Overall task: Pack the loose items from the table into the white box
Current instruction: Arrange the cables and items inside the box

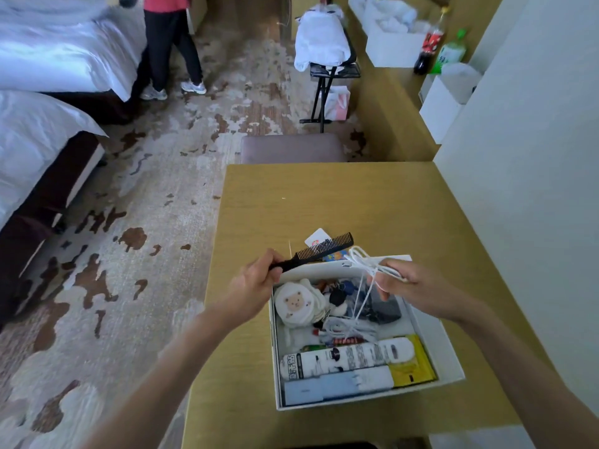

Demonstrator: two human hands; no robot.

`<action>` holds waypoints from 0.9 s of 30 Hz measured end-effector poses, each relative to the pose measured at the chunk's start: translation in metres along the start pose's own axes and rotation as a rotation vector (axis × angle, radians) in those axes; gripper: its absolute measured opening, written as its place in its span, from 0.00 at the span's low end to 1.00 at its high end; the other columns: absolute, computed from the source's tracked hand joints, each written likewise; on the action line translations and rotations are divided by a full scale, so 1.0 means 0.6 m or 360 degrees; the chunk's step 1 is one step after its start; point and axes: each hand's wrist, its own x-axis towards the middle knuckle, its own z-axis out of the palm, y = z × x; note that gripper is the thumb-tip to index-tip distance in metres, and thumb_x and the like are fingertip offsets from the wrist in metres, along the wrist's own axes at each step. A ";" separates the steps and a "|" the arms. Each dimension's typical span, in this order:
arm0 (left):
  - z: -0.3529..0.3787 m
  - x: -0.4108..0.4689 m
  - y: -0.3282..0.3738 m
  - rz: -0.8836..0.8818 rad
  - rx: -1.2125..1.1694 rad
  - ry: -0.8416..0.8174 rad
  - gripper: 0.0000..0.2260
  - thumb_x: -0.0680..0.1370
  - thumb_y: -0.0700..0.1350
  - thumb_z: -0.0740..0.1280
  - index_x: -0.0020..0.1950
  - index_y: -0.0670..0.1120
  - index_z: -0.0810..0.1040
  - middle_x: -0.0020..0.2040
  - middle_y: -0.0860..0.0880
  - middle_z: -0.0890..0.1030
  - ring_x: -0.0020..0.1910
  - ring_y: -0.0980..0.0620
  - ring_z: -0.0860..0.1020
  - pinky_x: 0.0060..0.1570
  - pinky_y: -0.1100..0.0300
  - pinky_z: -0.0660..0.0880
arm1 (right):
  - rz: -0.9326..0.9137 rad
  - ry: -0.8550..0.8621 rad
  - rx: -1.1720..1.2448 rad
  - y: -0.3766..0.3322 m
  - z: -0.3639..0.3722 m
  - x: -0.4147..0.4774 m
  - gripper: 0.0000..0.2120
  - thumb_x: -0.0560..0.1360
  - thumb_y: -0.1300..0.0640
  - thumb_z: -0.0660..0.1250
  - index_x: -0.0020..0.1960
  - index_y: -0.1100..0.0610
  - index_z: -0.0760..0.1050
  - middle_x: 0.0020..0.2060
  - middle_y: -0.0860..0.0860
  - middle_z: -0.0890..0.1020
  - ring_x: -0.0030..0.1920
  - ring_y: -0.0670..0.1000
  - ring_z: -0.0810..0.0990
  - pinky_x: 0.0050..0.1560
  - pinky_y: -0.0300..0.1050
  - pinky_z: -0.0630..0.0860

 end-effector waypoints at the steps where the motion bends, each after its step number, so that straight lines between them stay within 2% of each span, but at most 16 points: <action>1: 0.006 -0.013 0.001 0.0039 0.0015 0.0002 0.04 0.81 0.41 0.58 0.54 0.44 0.71 0.41 0.51 0.76 0.33 0.54 0.72 0.29 0.67 0.65 | 0.0019 -0.0040 0.0045 0.005 0.008 -0.009 0.17 0.76 0.39 0.58 0.42 0.49 0.77 0.35 0.48 0.80 0.36 0.49 0.76 0.41 0.47 0.72; 3: 0.018 -0.036 0.000 0.0091 0.0051 0.0014 0.03 0.81 0.40 0.58 0.53 0.43 0.70 0.42 0.49 0.77 0.35 0.51 0.73 0.32 0.64 0.67 | 0.0088 -0.0143 0.0097 0.015 0.032 -0.020 0.18 0.75 0.35 0.59 0.43 0.48 0.78 0.34 0.47 0.77 0.34 0.45 0.73 0.38 0.42 0.70; 5: 0.026 -0.056 -0.006 0.0071 0.0114 0.0046 0.04 0.81 0.42 0.58 0.53 0.44 0.70 0.44 0.47 0.76 0.39 0.48 0.74 0.36 0.56 0.71 | 0.0106 -0.0252 -0.0109 0.029 0.063 -0.020 0.24 0.74 0.32 0.58 0.45 0.52 0.78 0.35 0.48 0.76 0.31 0.40 0.71 0.34 0.35 0.69; 6: 0.028 -0.064 -0.010 0.0052 0.0158 0.0069 0.05 0.81 0.43 0.58 0.54 0.45 0.70 0.45 0.46 0.76 0.39 0.48 0.74 0.36 0.55 0.72 | 0.0102 -0.0311 -0.0254 0.034 0.080 -0.017 0.22 0.75 0.34 0.58 0.44 0.52 0.77 0.35 0.48 0.77 0.31 0.40 0.71 0.33 0.34 0.69; 8: 0.030 -0.076 -0.017 0.0062 0.0245 0.0117 0.06 0.81 0.43 0.58 0.55 0.45 0.71 0.44 0.46 0.75 0.39 0.47 0.74 0.36 0.54 0.72 | 0.0118 -0.0385 -0.0432 0.044 0.110 -0.005 0.15 0.77 0.39 0.61 0.39 0.48 0.75 0.35 0.47 0.76 0.33 0.44 0.73 0.35 0.39 0.69; 10: 0.030 -0.084 -0.019 0.0115 0.0298 0.0144 0.06 0.80 0.42 0.60 0.55 0.43 0.72 0.43 0.45 0.75 0.39 0.45 0.74 0.37 0.52 0.72 | 0.0171 -0.0405 -0.0486 0.051 0.132 0.005 0.14 0.76 0.41 0.63 0.40 0.49 0.76 0.35 0.47 0.78 0.35 0.48 0.76 0.37 0.43 0.70; 12: 0.029 -0.087 -0.020 0.0148 0.0334 0.0157 0.06 0.80 0.41 0.60 0.55 0.42 0.74 0.42 0.44 0.75 0.39 0.43 0.74 0.39 0.50 0.73 | 0.0212 -0.0316 -0.0614 0.062 0.143 0.012 0.14 0.75 0.39 0.64 0.47 0.50 0.78 0.40 0.45 0.79 0.42 0.47 0.78 0.41 0.42 0.72; 14: 0.028 -0.091 -0.020 0.0201 0.0376 0.0180 0.06 0.79 0.41 0.61 0.54 0.42 0.74 0.41 0.44 0.75 0.38 0.43 0.74 0.40 0.49 0.73 | 0.0152 -0.0084 -0.0851 0.073 0.147 0.011 0.14 0.74 0.39 0.65 0.50 0.47 0.77 0.44 0.41 0.75 0.46 0.43 0.73 0.44 0.41 0.70; 17: 0.031 -0.102 -0.017 0.0323 0.0463 0.0169 0.06 0.79 0.40 0.62 0.53 0.43 0.75 0.40 0.46 0.77 0.38 0.46 0.73 0.44 0.50 0.73 | -0.0006 0.0050 -0.0989 0.084 0.155 0.002 0.10 0.75 0.41 0.64 0.46 0.46 0.76 0.43 0.40 0.70 0.46 0.42 0.68 0.45 0.41 0.65; 21: 0.037 -0.100 -0.010 0.0377 0.0513 0.0140 0.07 0.79 0.40 0.62 0.54 0.42 0.76 0.41 0.46 0.79 0.41 0.45 0.75 0.47 0.49 0.73 | -0.0136 0.0063 -0.1082 0.081 0.174 -0.005 0.12 0.78 0.45 0.62 0.45 0.52 0.77 0.41 0.43 0.73 0.45 0.45 0.71 0.45 0.42 0.65; 24: 0.046 -0.094 -0.005 0.0422 0.0555 0.0130 0.06 0.78 0.40 0.63 0.54 0.43 0.77 0.41 0.45 0.79 0.40 0.44 0.76 0.47 0.50 0.73 | -0.0027 0.0249 -0.0926 0.069 0.167 -0.010 0.11 0.76 0.44 0.65 0.47 0.51 0.78 0.42 0.43 0.76 0.45 0.45 0.74 0.45 0.43 0.70; 25: 0.048 -0.092 -0.003 0.0431 0.0562 0.0124 0.07 0.78 0.40 0.63 0.54 0.43 0.77 0.41 0.46 0.80 0.39 0.45 0.76 0.47 0.50 0.73 | 0.0049 0.0335 -0.0770 0.065 0.162 -0.013 0.11 0.73 0.44 0.68 0.49 0.50 0.78 0.42 0.42 0.76 0.45 0.43 0.74 0.45 0.41 0.72; 27: 0.051 -0.089 -0.001 0.0452 0.0568 0.0128 0.06 0.78 0.39 0.62 0.53 0.43 0.77 0.40 0.46 0.80 0.37 0.45 0.76 0.47 0.51 0.73 | 0.0241 0.0393 -0.0315 0.054 0.145 -0.019 0.17 0.68 0.44 0.73 0.53 0.48 0.76 0.44 0.41 0.78 0.46 0.40 0.76 0.47 0.38 0.75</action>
